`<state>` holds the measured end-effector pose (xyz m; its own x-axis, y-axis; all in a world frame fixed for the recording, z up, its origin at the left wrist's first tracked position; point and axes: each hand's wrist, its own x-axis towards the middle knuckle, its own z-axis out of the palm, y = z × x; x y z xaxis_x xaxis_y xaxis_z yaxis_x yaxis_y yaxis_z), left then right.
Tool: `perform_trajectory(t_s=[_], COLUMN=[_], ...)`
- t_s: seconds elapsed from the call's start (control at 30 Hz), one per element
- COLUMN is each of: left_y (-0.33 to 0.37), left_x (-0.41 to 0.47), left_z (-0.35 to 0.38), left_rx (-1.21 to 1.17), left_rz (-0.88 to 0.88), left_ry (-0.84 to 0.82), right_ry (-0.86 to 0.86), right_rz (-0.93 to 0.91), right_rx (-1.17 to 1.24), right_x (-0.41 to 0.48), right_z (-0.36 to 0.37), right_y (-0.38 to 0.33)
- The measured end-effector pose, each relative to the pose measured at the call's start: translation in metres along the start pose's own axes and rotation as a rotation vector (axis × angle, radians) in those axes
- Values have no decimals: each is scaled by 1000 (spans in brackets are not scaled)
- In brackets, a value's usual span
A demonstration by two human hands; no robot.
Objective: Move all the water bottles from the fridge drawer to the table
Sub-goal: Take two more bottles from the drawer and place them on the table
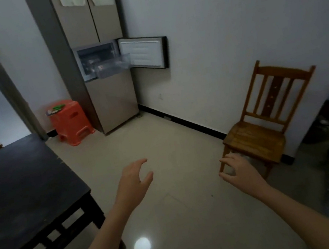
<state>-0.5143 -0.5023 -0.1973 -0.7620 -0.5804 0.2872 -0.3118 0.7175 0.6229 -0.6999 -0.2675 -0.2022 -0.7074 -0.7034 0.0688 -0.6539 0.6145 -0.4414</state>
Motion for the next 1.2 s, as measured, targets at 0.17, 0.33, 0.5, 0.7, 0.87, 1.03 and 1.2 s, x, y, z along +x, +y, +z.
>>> perform_trajectory(t_s=[0.17, 0.33, 0.5, 0.7, 0.87, 1.03, 1.2], left_y=[9, 0, 9, 28, 40, 60, 95], left_x=[39, 89, 162, 241, 272, 309, 349], left_z=[28, 56, 85, 123, 156, 188, 228], left_rx=[35, 61, 9, -15, -16, -8, -4], left_rz=[35, 1, 18, 81, 83, 78, 26], left_ry=[-28, -52, -21, -44, -97, -86, -24], right_ry=[11, 54, 124, 182, 119, 71, 37], right_rz=[46, 38, 37, 84, 130, 104, 40], right_rx=[23, -14, -53, -23, -31, -31, -1], right_x=[16, 59, 128, 190, 214, 254, 309], right_z=[-6, -23, -59, -73, -73, -85, -105], right_y=[31, 59, 83, 116, 154, 196, 247])
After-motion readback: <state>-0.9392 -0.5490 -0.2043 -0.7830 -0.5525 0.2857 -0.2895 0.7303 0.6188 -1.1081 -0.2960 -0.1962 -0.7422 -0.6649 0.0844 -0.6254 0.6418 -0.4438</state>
